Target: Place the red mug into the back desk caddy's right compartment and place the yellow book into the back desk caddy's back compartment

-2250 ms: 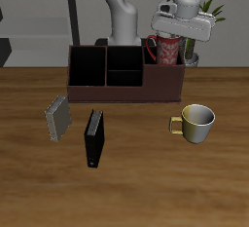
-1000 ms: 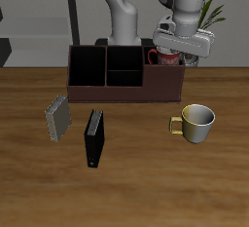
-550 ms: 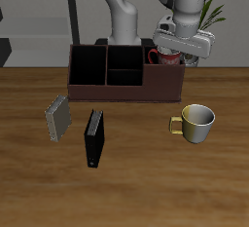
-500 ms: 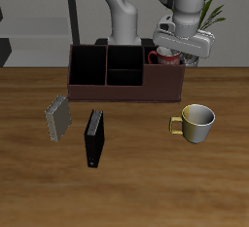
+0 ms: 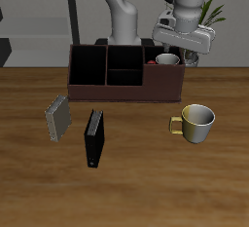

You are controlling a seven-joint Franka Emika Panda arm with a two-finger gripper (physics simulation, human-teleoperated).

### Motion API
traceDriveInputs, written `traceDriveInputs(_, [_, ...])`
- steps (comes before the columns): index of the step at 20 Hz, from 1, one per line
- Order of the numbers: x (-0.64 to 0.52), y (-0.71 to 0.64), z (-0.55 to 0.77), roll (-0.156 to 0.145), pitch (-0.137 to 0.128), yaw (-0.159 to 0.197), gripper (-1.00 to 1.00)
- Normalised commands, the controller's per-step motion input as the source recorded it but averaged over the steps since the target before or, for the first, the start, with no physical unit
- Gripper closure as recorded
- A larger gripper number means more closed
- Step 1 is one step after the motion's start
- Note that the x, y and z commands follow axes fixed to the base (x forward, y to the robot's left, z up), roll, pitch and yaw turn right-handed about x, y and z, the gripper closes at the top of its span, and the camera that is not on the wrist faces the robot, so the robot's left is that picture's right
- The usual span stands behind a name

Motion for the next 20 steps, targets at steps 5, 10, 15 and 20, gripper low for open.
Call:
traceDriveInputs(5, [0.14,-0.08,0.26,-0.004,-0.031,0.025,-1.0])
traceDriveInputs(10, [0.26,-0.19,0.36,-0.013,-0.046,0.072,-1.0])
traceDriveInputs(15, [0.23,-0.12,0.23,-0.022,-0.049,0.102,-1.0])
traceDriveInputs(20, [0.39,-0.13,0.24,-0.009,-0.013,0.141,-1.0])
